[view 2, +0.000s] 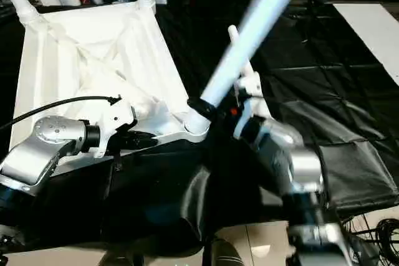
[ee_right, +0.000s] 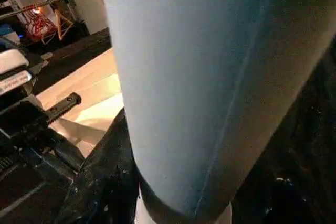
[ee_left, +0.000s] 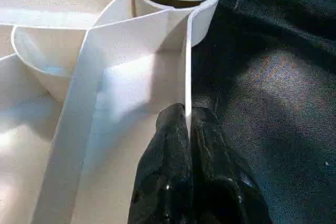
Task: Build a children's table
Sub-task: Insert table leg to table base
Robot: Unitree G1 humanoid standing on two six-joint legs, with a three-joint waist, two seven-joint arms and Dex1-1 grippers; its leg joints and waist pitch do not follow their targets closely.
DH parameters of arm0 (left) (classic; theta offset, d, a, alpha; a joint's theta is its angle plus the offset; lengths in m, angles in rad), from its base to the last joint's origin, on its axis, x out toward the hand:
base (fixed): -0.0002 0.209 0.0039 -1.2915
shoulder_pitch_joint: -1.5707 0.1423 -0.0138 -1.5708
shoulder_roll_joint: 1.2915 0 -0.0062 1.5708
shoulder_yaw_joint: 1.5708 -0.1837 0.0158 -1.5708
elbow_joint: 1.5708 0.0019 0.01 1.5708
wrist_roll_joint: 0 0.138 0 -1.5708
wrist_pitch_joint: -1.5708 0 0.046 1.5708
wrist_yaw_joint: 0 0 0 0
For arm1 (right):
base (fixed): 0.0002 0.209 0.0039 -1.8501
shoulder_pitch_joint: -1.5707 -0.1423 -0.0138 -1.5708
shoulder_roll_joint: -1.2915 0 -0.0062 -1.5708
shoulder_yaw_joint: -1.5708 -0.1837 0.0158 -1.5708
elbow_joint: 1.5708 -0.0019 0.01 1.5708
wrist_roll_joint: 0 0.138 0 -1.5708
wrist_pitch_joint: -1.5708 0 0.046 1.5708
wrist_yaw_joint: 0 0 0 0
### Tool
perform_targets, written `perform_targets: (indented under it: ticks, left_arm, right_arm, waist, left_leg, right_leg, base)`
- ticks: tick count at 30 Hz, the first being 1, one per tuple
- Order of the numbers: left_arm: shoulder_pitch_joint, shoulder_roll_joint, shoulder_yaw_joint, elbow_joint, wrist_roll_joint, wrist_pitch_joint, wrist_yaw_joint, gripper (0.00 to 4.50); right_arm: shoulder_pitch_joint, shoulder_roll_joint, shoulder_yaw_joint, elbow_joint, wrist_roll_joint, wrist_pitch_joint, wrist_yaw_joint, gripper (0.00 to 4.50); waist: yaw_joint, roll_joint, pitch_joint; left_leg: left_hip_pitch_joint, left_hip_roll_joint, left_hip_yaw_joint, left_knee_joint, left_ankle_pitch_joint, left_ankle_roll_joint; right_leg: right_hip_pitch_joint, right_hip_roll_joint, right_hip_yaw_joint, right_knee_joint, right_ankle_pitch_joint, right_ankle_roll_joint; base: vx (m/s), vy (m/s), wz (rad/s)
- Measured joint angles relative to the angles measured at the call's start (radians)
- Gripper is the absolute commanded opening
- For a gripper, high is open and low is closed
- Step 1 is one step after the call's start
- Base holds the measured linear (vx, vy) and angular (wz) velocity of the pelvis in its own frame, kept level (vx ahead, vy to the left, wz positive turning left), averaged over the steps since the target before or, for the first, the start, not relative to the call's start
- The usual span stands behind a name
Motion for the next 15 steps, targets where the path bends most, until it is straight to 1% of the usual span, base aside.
perform_targets:
  ticks: [2,6,9,15]
  left_arm:
    - [0.0,0.0,0.0,0.002,0.0,0.0,-0.002,0.0]
    - [0.0,0.0,0.0,0.009,0.001,-0.001,-0.003,0.0]
    - [0.0,0.0,-0.001,0.016,0.002,-0.002,-0.004,0.0]
    - [0.0,0.001,-0.002,0.017,0.004,-0.002,-0.013,0.0]
  right_arm:
    - [0.007,-0.016,0.036,-0.021,-0.046,-0.043,0.003,1.85]
    - [-0.007,-0.033,0.073,-0.038,-0.096,-0.051,0.005,1.85]
    - [-0.032,-0.052,0.102,-0.038,-0.118,-0.032,0.017,1.85]
    - [-0.076,-0.087,0.132,-0.037,-0.129,0.039,0.059,1.85]
  waist:
    - [-0.001,0.0,-0.001]
    - [-0.002,-0.001,-0.006]
    - [-0.005,-0.003,-0.012]
    - [-0.006,-0.005,-0.015]
  left_leg:
    - [0.0,0.0,0.0,0.0,0.0,0.0]
    - [0.0,0.0,0.0,0.0,0.0,0.0]
    - [0.0,0.0,-0.001,0.0,0.0,0.0]
    - [0.0,0.0,-0.001,-0.001,0.0,0.0]
  right_leg:
    - [0.0,0.0,0.0,0.0,0.0,0.0]
    - [0.0,0.0,0.0,0.0,0.0,0.0]
    - [0.0,0.0,0.0,-0.001,0.0,0.0]
    - [0.0,0.0,0.0,-0.002,0.0,0.001]
  base:
    - [0.0,0.0,0.0]
    - [0.0,0.0,0.0]
    - [0.0,0.0,0.0]
    - [0.0,0.0,0.0]
